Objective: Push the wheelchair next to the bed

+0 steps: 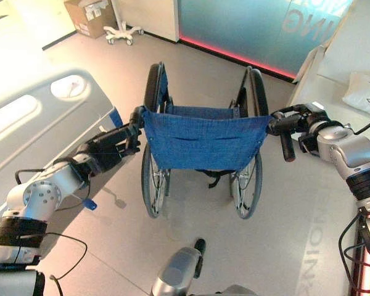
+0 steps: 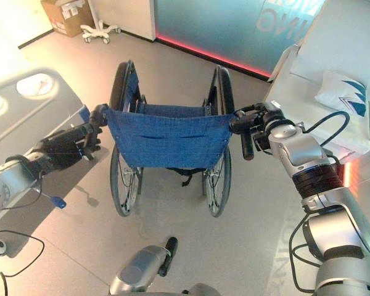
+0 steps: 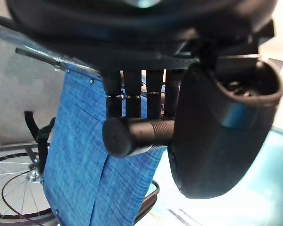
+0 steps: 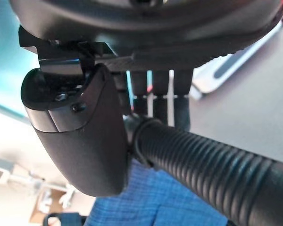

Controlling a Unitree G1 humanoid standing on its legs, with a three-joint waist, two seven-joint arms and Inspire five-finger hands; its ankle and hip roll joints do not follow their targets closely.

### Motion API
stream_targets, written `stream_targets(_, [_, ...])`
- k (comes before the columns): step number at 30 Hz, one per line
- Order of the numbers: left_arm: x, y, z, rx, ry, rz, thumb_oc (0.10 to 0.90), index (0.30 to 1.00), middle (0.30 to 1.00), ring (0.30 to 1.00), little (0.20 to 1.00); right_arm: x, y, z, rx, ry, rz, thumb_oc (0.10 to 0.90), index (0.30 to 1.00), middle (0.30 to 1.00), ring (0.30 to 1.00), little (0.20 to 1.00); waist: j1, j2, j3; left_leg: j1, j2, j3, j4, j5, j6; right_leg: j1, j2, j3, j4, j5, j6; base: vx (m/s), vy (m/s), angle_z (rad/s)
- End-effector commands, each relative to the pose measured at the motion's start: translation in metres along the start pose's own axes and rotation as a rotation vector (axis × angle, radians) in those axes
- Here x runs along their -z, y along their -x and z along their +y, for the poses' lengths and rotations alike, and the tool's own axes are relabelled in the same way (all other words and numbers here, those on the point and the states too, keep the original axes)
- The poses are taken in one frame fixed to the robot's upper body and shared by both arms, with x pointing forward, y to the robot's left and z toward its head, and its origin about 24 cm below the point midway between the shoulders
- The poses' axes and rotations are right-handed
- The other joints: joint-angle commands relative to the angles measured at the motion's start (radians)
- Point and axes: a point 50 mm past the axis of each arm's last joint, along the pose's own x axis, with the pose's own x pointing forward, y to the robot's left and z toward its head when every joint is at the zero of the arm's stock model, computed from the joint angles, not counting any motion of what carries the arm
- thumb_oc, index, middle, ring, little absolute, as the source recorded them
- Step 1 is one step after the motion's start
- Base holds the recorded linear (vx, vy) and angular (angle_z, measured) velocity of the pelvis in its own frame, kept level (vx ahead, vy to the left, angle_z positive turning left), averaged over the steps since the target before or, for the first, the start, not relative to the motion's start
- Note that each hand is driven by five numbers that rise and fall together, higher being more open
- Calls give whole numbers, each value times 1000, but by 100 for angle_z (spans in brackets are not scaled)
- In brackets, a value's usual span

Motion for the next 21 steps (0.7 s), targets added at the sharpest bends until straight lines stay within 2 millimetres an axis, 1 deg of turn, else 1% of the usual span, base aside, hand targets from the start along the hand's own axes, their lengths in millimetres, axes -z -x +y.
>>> stream_targets(1, [-61, 18, -53, 365, -69, -234, 400, 300, 300, 300, 300, -74, 23, 32, -216, 37, -391, 400, 300, 300, 300, 300, 25, 15, -244, -41, -28, 0, -10, -9, -64, 63, 35, -1, -327, 352, -27, 228, -87, 31])
stream_targets(2, [-62, 19, -53, 364, -70, -237, 400, 300, 300, 300, 300, -75, 23, 30, -214, 40, -393, 400, 300, 300, 300, 300, 18, 16, -242, -42, -32, -12, 5, -10, -69, 71, 22, -10, -361, 320, -42, 264, -106, 20])
stream_targets(3, [-64, 20, -53, 360, -72, -244, 400, 300, 300, 300, 300, -76, 24, 28, -216, 42, -401, 400, 300, 300, 300, 300, 18, 29, -242, -46, -24, -27, 23, 3, -80, 66, 0, -14, -423, 271, -66, 214, -112, 22])
stream_targets(4, [-64, 19, -54, 361, -66, -252, 400, 300, 300, 300, 300, -79, 24, 26, -213, 44, -410, 400, 300, 300, 300, 300, 6, 44, -228, -45, -23, -54, 65, 6, -97, 64, -28, -28, -495, 236, -87, 216, -127, 15])
stream_targets(5, [-64, 18, -55, 358, -63, -260, 400, 300, 300, 300, 300, -83, 24, 24, -212, 46, -418, 400, 300, 300, 300, 300, 3, 55, -216, -45, -18, -64, 85, 15, -109, 50, -47, -26, -522, 240, -91, 197, -145, 30])
stream_targets(6, [-64, 17, -57, 356, -59, -270, 400, 300, 300, 300, 300, -86, 25, 23, -213, 50, -427, 400, 300, 300, 300, 300, -6, 66, -200, -44, -17, -77, 108, 11, -119, 37, -69, -25, -548, 260, -87, 203, -215, 34])
stream_targets(7, [-64, 17, -60, 358, -55, -282, 400, 300, 300, 300, 300, -92, 27, 21, -210, 60, -439, 400, 300, 300, 300, 300, -17, 74, -182, -25, -15, -101, 122, -25, -127, 5, -116, -11, -590, 309, -64, 179, -241, 36])
stream_targets(8, [-65, 18, -62, 360, -56, -288, 400, 300, 300, 300, 300, -95, 28, 21, -207, 64, -443, 400, 300, 300, 300, 300, -21, 74, -177, -10, -10, -112, 121, -44, -128, -15, -141, -1, -605, 338, -48, 190, -344, 43])
stream_targets(9, [-69, 19, -63, 359, -61, -301, 400, 300, 300, 300, 300, -101, 31, 21, -206, 67, -454, 400, 300, 300, 300, 300, -30, 77, -164, 26, 6, -131, 116, -88, -129, -46, -182, 17, -625, 389, -21, 198, -426, 49])
stream_targets(10, [-73, 20, -63, 354, -66, -317, 400, 300, 300, 300, 300, -106, 33, 22, -209, 64, -466, 400, 300, 300, 300, 300, -39, 75, -153, 55, 23, -150, 111, -130, -130, -79, -224, 42, -643, 447, 1, 198, -427, 49])
stream_targets(12, [-78, 21, -64, 352, -72, -327, 400, 300, 300, 300, 300, -110, 35, 23, -210, 59, -474, 400, 300, 300, 300, 300, -43, 75, -144, 77, 42, -166, 103, -154, -132, -96, -237, 51, -643, 466, 12, 168, -350, 34])
stream_targets(13, [-84, 22, -65, 347, -76, -345, 400, 300, 300, 300, 300, -115, 37, 25, -216, 55, -485, 400, 300, 300, 300, 300, -44, 73, -134, 98, 74, -188, 101, -169, -141, -118, -243, 55, -634, 475, 23, 220, -449, 36])
stream_targets(15, [-91, 26, -64, 343, -78, -365, 400, 300, 300, 300, 300, -122, 41, 26, -227, 55, -497, 400, 300, 300, 300, 300, -35, 57, -135, 103, 120, -197, 121, -184, -156, -113, -237, 25, -633, 450, 31, 290, -590, 49])
stream_targets(16, [-90, 27, -63, 339, -72, -372, 400, 300, 300, 300, 300, -122, 41, 28, -238, 48, -501, 400, 300, 300, 300, 300, -32, 44, -140, 100, 143, -198, 143, -191, -157, -111, -221, 11, -622, 430, 23, 246, -482, 49])
stream_targets(18, [-86, 28, -59, 335, -74, -374, 400, 300, 300, 300, 300, -120, 40, 29, -245, 45, -498, 400, 300, 300, 300, 300, -29, 32, -144, 91, 165, -205, 174, -173, -160, -114, -199, 4, -601, 407, 8, 229, -437, 51])
stream_targets(19, [-78, 31, -56, 327, -72, -373, 400, 300, 300, 300, 300, -116, 41, 35, -259, 39, -493, 400, 300, 300, 300, 300, -26, 12, -148, 77, 192, -200, 228, -134, -160, -108, -173, -4, -595, 383, -21, 232, -443, 46])
stream_targets(20, [-76, 31, -56, 326, -70, -373, 400, 300, 300, 300, 300, -115, 41, 37, -261, 40, -491, 400, 300, 300, 300, 300, -27, 10, -149, 71, 195, -196, 249, -118, -160, -106, -166, -6, -595, 381, -29, 220, -408, 41])
stream_targets(21, [-72, 32, -54, 324, -66, -373, 400, 300, 300, 300, 300, -112, 41, 40, -265, 40, -488, 400, 300, 300, 300, 300, -30, 5, -150, 58, 200, -187, 297, -84, -157, -101, -151, -9, -596, 376, -47, 174, -303, 30])
